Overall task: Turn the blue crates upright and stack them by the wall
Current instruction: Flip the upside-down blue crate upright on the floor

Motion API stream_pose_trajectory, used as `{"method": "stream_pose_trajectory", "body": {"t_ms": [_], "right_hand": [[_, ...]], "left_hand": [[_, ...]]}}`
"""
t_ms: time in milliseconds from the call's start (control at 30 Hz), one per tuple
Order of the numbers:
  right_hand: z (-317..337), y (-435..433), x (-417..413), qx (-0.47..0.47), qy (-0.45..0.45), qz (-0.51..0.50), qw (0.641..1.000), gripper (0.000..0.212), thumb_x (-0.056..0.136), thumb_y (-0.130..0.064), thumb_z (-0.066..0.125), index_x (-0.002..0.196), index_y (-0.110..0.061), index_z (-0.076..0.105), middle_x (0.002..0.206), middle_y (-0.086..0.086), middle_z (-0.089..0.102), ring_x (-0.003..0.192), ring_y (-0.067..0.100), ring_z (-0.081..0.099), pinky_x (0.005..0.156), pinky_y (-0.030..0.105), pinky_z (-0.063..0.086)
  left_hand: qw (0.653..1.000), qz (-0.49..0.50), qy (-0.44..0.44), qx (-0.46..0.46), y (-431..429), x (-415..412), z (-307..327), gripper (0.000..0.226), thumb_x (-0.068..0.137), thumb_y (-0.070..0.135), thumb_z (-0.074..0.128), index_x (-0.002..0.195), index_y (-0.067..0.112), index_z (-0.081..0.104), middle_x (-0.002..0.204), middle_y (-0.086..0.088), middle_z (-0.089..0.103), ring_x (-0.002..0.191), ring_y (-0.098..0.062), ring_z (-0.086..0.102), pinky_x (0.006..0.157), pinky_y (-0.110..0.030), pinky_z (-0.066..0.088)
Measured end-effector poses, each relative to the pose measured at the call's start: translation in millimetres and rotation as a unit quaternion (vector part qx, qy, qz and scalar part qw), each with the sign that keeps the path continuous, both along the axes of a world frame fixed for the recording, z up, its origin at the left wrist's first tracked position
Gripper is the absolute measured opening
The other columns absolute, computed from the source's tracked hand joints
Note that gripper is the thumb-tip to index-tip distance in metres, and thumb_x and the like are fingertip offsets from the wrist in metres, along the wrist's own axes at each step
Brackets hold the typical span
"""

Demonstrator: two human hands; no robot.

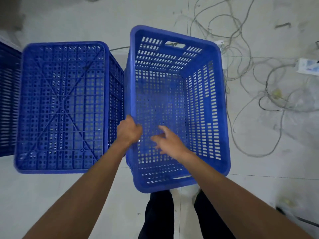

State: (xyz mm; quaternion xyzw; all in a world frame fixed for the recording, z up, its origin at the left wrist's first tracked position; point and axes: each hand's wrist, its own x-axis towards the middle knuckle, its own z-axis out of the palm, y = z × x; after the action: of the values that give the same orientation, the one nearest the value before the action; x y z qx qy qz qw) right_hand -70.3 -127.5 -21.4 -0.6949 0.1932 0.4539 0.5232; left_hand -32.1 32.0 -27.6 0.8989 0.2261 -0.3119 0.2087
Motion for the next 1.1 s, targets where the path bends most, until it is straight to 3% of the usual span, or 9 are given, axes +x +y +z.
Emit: {"method": "stream_pose_trajectory", "body": {"t_ms": [167, 300, 367, 433, 567, 667, 800, 933, 1100], "right_hand": [[-34.2, -57.4, 24.5, -0.148, -0.044, -0.004, 0.988, 0.062, 0.097, -0.04, 0.051, 0.152, -0.024, 0.026, 0.092, -0.003, 0.062, 0.091, 0.027, 0.067, 0.085, 0.05, 0.053], [-58.9, -115.6, 43.6, -0.287, -0.089, 0.024, 0.953, 0.06, 0.095, -0.041, 0.051, 0.145, -0.014, 0.033, 0.117, 0.006, 0.065, 0.102, 0.031, 0.063, 0.093, 0.045, 0.049], [-67.9, -145.7, 50.2, -0.332, -0.092, 0.049, 0.937, 0.059, 0.092, -0.043, 0.053, 0.141, -0.013, 0.038, 0.121, 0.007, 0.065, 0.107, 0.032, 0.062, 0.095, 0.042, 0.047], [-72.5, -167.7, 52.9, -0.365, -0.098, 0.088, 0.922, 0.049, 0.092, -0.041, 0.054, 0.132, -0.014, 0.044, 0.114, 0.007, 0.065, 0.104, 0.033, 0.062, 0.088, 0.039, 0.044], [-83.6, -179.6, 63.5, -0.416, -0.133, 0.103, 0.894, 0.028, 0.093, -0.032, 0.055, 0.108, -0.009, 0.046, 0.099, 0.008, 0.058, 0.083, 0.03, 0.053, 0.075, 0.034, 0.037], [-86.5, -173.2, 75.2, -0.444, -0.136, 0.05, 0.884, 0.025, 0.094, -0.028, 0.053, 0.108, -0.008, 0.045, 0.108, 0.012, 0.058, 0.083, 0.03, 0.051, 0.077, 0.037, 0.038], [-86.9, -167.0, 91.3, -0.453, -0.165, 0.065, 0.874, 0.032, 0.095, -0.024, 0.05, 0.121, -0.006, 0.046, 0.124, 0.015, 0.052, 0.103, 0.038, 0.058, 0.083, 0.042, 0.044], [-92.8, -168.0, 105.1, -0.426, -0.139, 0.081, 0.89, 0.026, 0.095, -0.02, 0.046, 0.116, -0.006, 0.046, 0.118, 0.016, 0.058, 0.097, 0.037, 0.058, 0.082, 0.042, 0.045], [-92.0, -170.6, 114.6, -0.398, -0.093, 0.059, 0.911, 0.029, 0.091, -0.018, 0.049, 0.117, -0.004, 0.047, 0.116, 0.016, 0.06, 0.089, 0.031, 0.054, 0.079, 0.041, 0.047]], "left_hand": [[0.995, 0.094, 0.019, -0.027, 18.9, -0.8, -34.1, 0.028, 0.092, 0.015, 0.056, 0.112, -0.005, 0.056, 0.092, -0.014, 0.06, 0.071, -0.025, 0.055, 0.057, -0.034, 0.046], [0.988, 0.148, 0.036, -0.038, 28.0, -1.3, -54.3, 0.031, 0.092, 0.015, 0.055, 0.118, -0.001, 0.054, 0.107, -0.015, 0.062, 0.091, -0.035, 0.061, 0.073, -0.041, 0.054], [0.984, 0.167, 0.051, -0.037, 33.9, -1.5, -64.5, 0.027, 0.094, 0.014, 0.054, 0.118, 0.002, 0.053, 0.096, -0.009, 0.059, 0.086, -0.031, 0.058, 0.074, -0.039, 0.053], [0.982, 0.178, 0.062, -0.032, 40.9, -1.6, -72.6, 0.021, 0.094, 0.015, 0.055, 0.113, 0.006, 0.053, 0.083, -0.005, 0.055, 0.081, -0.03, 0.058, 0.078, -0.042, 0.057], [0.977, 0.202, 0.061, -0.043, 52.3, 3.4, -84.7, 0.031, 0.089, 0.018, 0.061, 0.118, 0.005, 0.06, 0.097, -0.011, 0.066, 0.084, -0.031, 0.065, 0.079, -0.049, 0.06], [0.98, 0.182, 0.074, -0.036, 57.8, 7.0, -82.6, 0.029, 0.091, 0.015, 0.057, 0.119, 0.004, 0.058, 0.1, -0.013, 0.064, 0.083, -0.032, 0.063, 0.078, -0.047, 0.06], [0.993, 0.113, 0.044, 0.006, 62.0, 18.6, -80.3, 0.035, 0.093, 0.011, 0.054, 0.126, 0.002, 0.046, 0.093, -0.012, 0.056, 0.069, -0.025, 0.054, 0.055, -0.034, 0.047], [0.997, 0.067, -0.006, 0.044, 64.0, 31.4, -79.5, 0.041, 0.094, 0.015, 0.052, 0.13, -0.001, 0.042, 0.118, -0.022, 0.057, 0.094, -0.039, 0.06, 0.069, -0.044, 0.052], [0.996, 0.089, 0.021, 0.024, 63.9, 42.9, -75.9, 0.051, 0.096, 0.014, 0.052, 0.142, 0.003, 0.033, 0.118, -0.02, 0.058, 0.099, -0.037, 0.061, 0.075, -0.046, 0.055]]}}
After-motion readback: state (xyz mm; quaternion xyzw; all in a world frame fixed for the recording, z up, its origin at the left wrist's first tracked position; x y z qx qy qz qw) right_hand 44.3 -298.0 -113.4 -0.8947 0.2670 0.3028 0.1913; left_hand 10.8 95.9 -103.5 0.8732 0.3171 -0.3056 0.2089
